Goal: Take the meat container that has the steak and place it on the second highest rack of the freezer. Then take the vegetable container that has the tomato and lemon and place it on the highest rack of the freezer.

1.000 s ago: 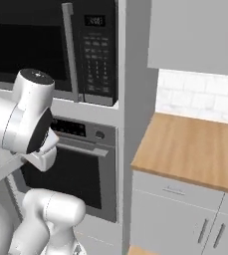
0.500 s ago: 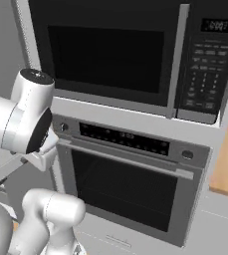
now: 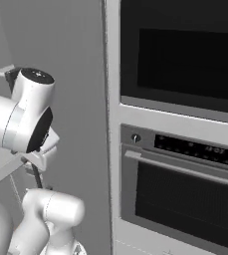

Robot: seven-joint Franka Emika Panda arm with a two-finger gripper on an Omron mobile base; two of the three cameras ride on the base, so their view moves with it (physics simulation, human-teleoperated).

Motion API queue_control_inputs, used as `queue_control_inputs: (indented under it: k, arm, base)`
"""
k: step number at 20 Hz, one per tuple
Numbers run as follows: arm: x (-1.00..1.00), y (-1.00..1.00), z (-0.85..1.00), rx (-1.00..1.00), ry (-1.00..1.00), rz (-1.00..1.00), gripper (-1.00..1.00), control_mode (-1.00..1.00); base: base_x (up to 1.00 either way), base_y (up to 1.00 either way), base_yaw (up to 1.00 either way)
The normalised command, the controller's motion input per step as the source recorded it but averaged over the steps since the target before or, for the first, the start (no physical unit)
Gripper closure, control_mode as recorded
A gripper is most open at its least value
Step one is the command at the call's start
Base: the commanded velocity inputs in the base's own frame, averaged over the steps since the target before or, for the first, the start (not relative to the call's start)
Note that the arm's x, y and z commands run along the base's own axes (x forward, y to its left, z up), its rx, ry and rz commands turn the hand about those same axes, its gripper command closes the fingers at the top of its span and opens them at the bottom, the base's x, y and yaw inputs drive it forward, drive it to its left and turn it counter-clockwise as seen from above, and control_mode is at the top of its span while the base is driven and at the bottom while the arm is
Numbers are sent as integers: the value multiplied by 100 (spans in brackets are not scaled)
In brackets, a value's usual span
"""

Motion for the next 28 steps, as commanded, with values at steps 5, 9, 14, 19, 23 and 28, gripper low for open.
queue_control_inputs:
  k: [5, 9, 14, 19, 23, 28]
  arm:
    - [0, 0, 0, 0, 0, 0, 100, 100]
    - [0, 0, 0, 0, 0, 0, 100, 100]
    - [0, 0, 0, 0, 0, 0, 100, 100]
    - [0, 0, 0, 0, 0, 0, 100, 100]
    - [0, 0, 0, 0, 0, 0, 100, 100]
    - [0, 0, 0, 0, 0, 0, 100, 100]
  base:
    - [-26, 87, -1]
    - [7, 69, -4]
    - [26, 56, -5]
    - [36, 38, -9]
    - [68, 6, -11]
    - [59, 18, -12]
